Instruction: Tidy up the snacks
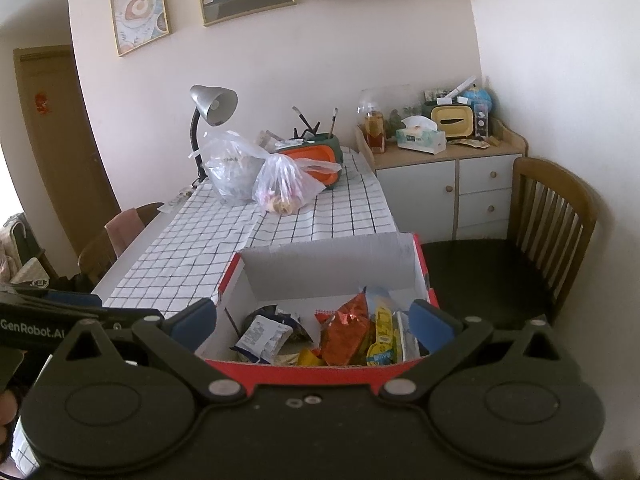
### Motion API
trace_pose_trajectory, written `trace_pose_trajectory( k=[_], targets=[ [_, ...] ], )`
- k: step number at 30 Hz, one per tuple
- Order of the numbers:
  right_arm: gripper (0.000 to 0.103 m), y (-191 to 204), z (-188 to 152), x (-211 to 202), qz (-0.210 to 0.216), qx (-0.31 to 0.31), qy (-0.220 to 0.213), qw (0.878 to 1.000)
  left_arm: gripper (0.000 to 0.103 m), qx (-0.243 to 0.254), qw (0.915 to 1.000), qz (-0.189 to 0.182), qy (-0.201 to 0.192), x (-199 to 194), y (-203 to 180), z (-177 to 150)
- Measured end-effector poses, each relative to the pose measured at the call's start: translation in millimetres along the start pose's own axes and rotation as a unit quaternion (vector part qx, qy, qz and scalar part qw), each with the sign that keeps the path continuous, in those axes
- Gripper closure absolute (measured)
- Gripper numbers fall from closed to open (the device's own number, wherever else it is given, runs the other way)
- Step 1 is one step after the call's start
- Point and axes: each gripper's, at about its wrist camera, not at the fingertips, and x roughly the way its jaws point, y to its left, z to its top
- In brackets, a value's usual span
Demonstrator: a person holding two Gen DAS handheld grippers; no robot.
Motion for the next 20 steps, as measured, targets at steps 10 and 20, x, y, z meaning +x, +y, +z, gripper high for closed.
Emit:
trace_pose_trajectory(
  k=[10,20],
  targets=[
    [0.0,-10,-3,-1,-0.005,0.007,0.005,1.0,0.003,0.001,1.0,-0.003,0.007,7,-8,0],
    [0.0,-14,-3,-2,0.001,0.008,0.008,1.0,0.003,0.001,1.0,-0.002,0.006,7,-12,-1]
  ],
)
